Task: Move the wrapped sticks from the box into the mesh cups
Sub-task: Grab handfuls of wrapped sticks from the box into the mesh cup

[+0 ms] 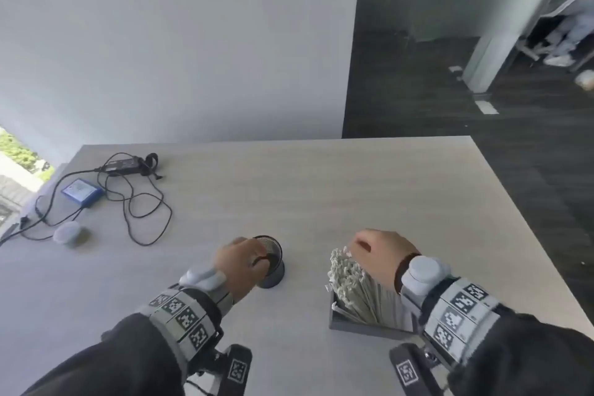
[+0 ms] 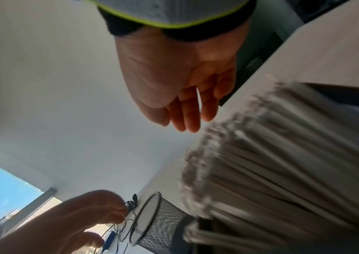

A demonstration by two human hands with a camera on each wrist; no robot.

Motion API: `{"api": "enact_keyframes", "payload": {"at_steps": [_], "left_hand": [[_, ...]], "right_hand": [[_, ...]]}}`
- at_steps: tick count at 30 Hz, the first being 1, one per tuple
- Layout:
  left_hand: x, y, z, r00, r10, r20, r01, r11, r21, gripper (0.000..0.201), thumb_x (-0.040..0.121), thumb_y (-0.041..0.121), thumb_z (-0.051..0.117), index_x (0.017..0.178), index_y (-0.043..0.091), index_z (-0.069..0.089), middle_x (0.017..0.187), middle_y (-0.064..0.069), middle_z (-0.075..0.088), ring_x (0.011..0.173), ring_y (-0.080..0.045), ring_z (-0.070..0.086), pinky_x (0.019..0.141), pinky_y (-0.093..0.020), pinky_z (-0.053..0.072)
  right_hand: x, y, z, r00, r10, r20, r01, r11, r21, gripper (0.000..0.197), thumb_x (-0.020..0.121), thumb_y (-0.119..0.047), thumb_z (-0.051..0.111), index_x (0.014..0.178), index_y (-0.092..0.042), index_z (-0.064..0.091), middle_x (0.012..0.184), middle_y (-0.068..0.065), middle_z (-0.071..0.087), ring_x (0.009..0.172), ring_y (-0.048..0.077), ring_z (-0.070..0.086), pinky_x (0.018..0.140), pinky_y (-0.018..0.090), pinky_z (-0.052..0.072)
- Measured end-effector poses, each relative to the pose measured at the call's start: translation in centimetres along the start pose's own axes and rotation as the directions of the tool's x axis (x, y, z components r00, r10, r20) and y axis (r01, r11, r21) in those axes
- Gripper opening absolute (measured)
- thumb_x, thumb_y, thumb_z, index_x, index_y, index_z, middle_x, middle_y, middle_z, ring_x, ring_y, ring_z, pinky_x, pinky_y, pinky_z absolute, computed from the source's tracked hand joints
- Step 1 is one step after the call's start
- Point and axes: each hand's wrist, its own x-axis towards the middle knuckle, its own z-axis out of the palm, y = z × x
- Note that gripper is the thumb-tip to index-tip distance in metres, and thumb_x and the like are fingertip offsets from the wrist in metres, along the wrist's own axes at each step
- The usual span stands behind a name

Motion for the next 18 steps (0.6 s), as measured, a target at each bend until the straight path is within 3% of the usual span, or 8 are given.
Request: {"api": "enact_keyframes", "payload": {"at_steps": [3, 6, 9, 11, 14, 18], "left_hand": [[-0.1, -1.8, 1.0, 0.998, 0.027, -0.059, -0.032, 0.996, -0.081, 0.045, 0.066, 0.056, 0.048, 0.101, 0.035, 0.067, 0.108, 0.013, 0.06, 0.098, -0.016, 0.06, 0.089, -0.036, 0.049], [0.1, -2.6, 1.3, 0.995, 0.055, -0.087, -0.063, 0.994, -0.085, 0.051, 0.068, 0.052, 0.056, 0.112, 0.029, 0.065, 0.119, 0.012, 0.053, 0.11, -0.019, 0.055, 0.095, -0.032, 0.042], [2.1, -2.8, 2.0, 0.999, 0.051, -0.014, -0.051, 0.998, -0.028, 0.065, 0.075, 0.042, 0.073, 0.134, 0.032, 0.05, 0.146, 0.007, 0.039, 0.13, -0.026, 0.043, 0.105, -0.035, 0.037], [3.3, -2.8, 2.7, 0.998, 0.017, 0.067, -0.017, 1.0, 0.003, 0.084, 0.072, 0.047, 0.075, 0.145, 0.037, 0.035, 0.157, 0.008, 0.025, 0.14, -0.027, 0.033, 0.111, -0.04, 0.034], [4.5, -3.1, 4.0, 0.989, 0.01, 0.15, -0.014, 1.0, 0.024, 0.1, 0.069, 0.051, 0.076, 0.151, 0.036, 0.021, 0.16, 0.007, 0.017, 0.142, -0.029, 0.03, 0.112, -0.042, 0.035], [4.6, -3.1, 5.8, 0.985, 0.093, 0.148, -0.081, 0.993, -0.081, 0.102, 0.066, 0.049, 0.076, 0.151, 0.034, 0.022, 0.151, 0.012, 0.025, 0.13, -0.019, 0.046, 0.098, -0.034, 0.046]], "right_hand": [[-0.8, 2.6, 1.7, 0.998, 0.006, -0.055, -0.001, 0.995, 0.098, 0.019, 0.094, -0.04, 0.052, 0.081, -0.031, 0.062, 0.076, -0.014, 0.064, 0.073, 0.009, 0.06, 0.071, 0.033, 0.052], [-2.0, 3.9, 3.4, 0.99, -0.038, -0.137, 0.062, 0.984, 0.169, 0.007, 0.093, -0.035, 0.057, 0.091, -0.036, 0.063, 0.087, -0.02, 0.058, 0.077, 0.0, 0.055, 0.074, 0.029, 0.05], [-2.2, 4.4, 5.1, 0.975, -0.058, -0.215, 0.094, 0.982, 0.161, 0.025, 0.086, -0.049, 0.055, 0.103, -0.034, 0.064, 0.094, -0.022, 0.052, 0.08, 0.0, 0.052, 0.077, 0.025, 0.047], [-2.7, 4.2, 5.8, 0.96, -0.079, -0.268, 0.117, 0.984, 0.131, 0.033, 0.083, -0.052, 0.056, 0.106, -0.03, 0.065, 0.097, -0.019, 0.053, 0.084, 0.004, 0.051, 0.08, 0.024, 0.044], [-3.6, 3.3, 6.3, 0.935, -0.102, -0.339, 0.141, 0.986, 0.092, 0.029, 0.082, -0.047, 0.062, 0.096, -0.022, 0.065, 0.093, -0.011, 0.054, 0.085, 0.008, 0.05, 0.077, 0.022, 0.041], [-4.7, 3.0, 6.7, 0.961, -0.003, -0.277, 0.029, 0.996, 0.088, 0.026, 0.08, -0.05, 0.059, 0.072, -0.026, 0.053, 0.067, -0.012, 0.051, 0.063, 0.008, 0.049, 0.058, 0.029, 0.045]]}}
